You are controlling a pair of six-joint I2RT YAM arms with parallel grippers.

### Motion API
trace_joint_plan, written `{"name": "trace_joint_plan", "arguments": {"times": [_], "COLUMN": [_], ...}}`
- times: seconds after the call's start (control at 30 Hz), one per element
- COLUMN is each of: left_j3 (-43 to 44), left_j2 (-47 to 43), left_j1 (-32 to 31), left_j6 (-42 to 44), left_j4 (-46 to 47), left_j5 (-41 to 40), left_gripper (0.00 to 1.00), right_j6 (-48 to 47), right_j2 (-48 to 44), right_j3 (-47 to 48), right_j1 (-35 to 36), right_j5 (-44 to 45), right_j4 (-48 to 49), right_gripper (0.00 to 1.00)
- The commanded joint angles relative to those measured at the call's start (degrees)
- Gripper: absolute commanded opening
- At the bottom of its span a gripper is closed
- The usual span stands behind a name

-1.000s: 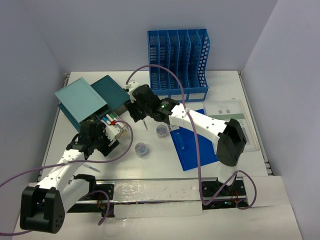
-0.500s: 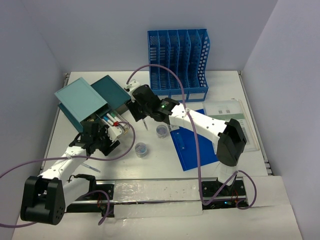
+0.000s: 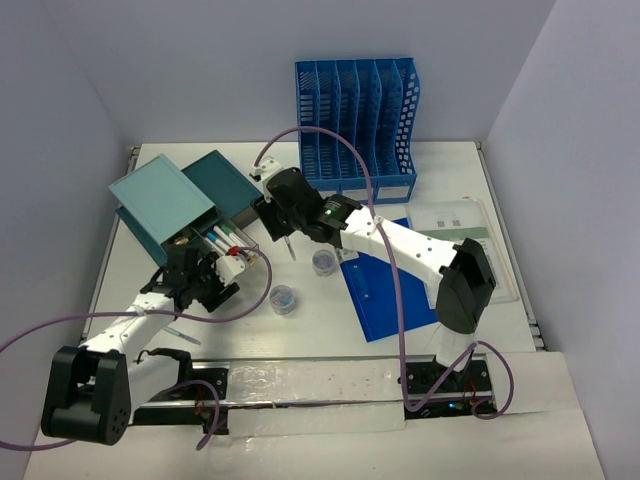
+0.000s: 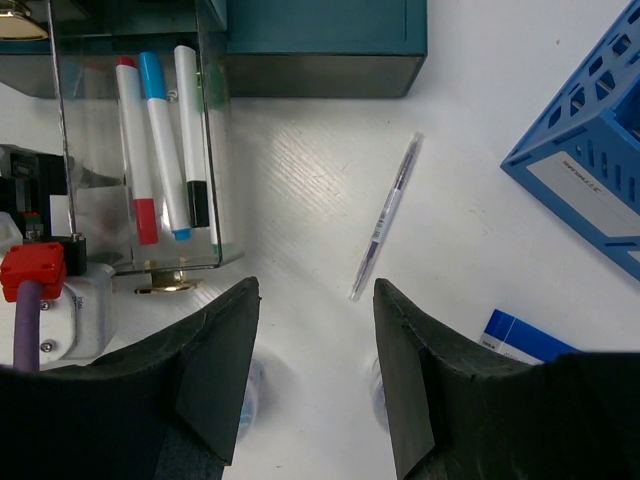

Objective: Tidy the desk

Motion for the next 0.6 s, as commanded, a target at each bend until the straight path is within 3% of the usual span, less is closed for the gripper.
{"name": "trace_joint_plan", "arguments": {"times": [0.0, 0.07, 0.27, 0.47, 0.57], "left_j3": [-1.46, -1.56, -0.66, -0.77, -0.34], "left_j2": [1.20, 1.13, -1.35, -9.70, -9.26], "left_j1": [-0.35, -0.35, -0.35, -0.26, -0.07], "left_j6": [1.78, 2.06, 4.86, 10.04, 9.80], "left_j4": [1.30, 0.85, -4.42, -13.92, -15.51], "left_j5": [-1.34, -1.34, -1.07, 0.88, -0.01], "left_gripper": [0.70, 0.69, 0.46, 0.43, 0.41], "right_j6": [-0.62, -0.68, -0.70, -0.85, -0.87], "right_j2": [-3.73, -3.73, -3.82, -3.89, -4.27], "right_j3": [0.61, 0.52, 0.79, 0.86, 0.96], "right_j1": [-0.50, -0.43, -0.41, -0.43, -0.41], "right_j5": [1.14, 1.24, 1.33, 1.40, 1.33], "right_j4": [0.40, 0.38, 0.21, 0.21, 0.21], "right_gripper": [0.57, 0.57, 0.57, 0.57, 0.57]}}
